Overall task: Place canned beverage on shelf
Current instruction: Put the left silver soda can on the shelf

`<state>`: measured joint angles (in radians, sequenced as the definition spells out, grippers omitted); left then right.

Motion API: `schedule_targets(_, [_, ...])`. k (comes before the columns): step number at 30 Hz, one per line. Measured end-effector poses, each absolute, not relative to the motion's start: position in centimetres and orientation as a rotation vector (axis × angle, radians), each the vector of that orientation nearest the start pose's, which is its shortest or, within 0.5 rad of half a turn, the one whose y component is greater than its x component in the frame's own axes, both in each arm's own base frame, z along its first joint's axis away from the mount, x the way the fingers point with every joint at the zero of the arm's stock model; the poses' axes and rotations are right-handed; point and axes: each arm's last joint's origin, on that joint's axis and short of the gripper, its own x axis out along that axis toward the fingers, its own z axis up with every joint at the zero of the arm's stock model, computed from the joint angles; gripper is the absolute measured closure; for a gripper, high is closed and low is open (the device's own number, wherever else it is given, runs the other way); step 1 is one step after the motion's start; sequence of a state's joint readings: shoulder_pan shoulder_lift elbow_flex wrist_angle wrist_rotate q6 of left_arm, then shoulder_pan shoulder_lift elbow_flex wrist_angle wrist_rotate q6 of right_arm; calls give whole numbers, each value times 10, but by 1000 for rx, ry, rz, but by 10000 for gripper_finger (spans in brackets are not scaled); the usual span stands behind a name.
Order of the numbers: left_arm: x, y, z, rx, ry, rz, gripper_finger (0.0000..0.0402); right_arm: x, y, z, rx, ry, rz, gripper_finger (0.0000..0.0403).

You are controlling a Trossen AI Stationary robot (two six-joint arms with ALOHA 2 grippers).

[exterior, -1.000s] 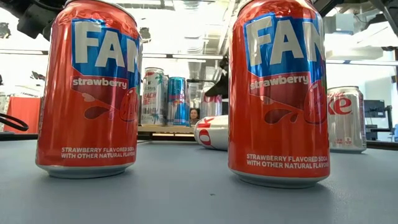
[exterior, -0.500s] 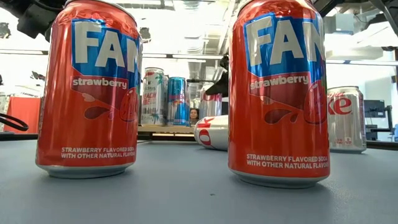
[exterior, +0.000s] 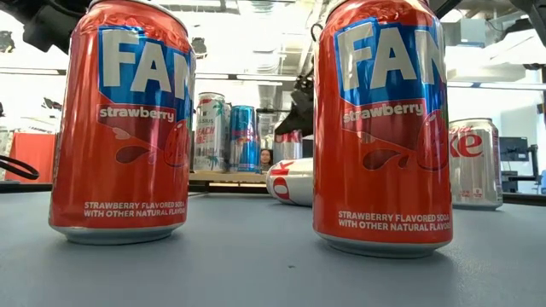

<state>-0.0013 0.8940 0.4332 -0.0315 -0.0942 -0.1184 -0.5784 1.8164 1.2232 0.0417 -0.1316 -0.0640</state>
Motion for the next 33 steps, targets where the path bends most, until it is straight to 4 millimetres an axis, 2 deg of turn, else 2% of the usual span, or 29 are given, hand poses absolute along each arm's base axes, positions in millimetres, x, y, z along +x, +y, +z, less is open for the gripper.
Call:
schedule_targets(8, [186, 2, 208, -94, 486, 121, 127, 356, -188, 222, 177, 534, -600, 122])
schedule_targets(14, [186, 2, 209, -100, 483, 122, 127, 361, -178, 222, 219, 508, -659, 122])
schedule_targets(20, [186, 2, 209, -103, 477, 123, 127, 361, -177, 221, 255, 490, -715, 122])
schedule_targets(27, [186, 2, 209, -103, 477, 123, 127, 361, -177, 221, 98, 549, -657, 122])
schedule_targets(33, [186, 2, 209, -103, 478, 123, 127, 355, -190, 221, -12, 582, -473, 122])
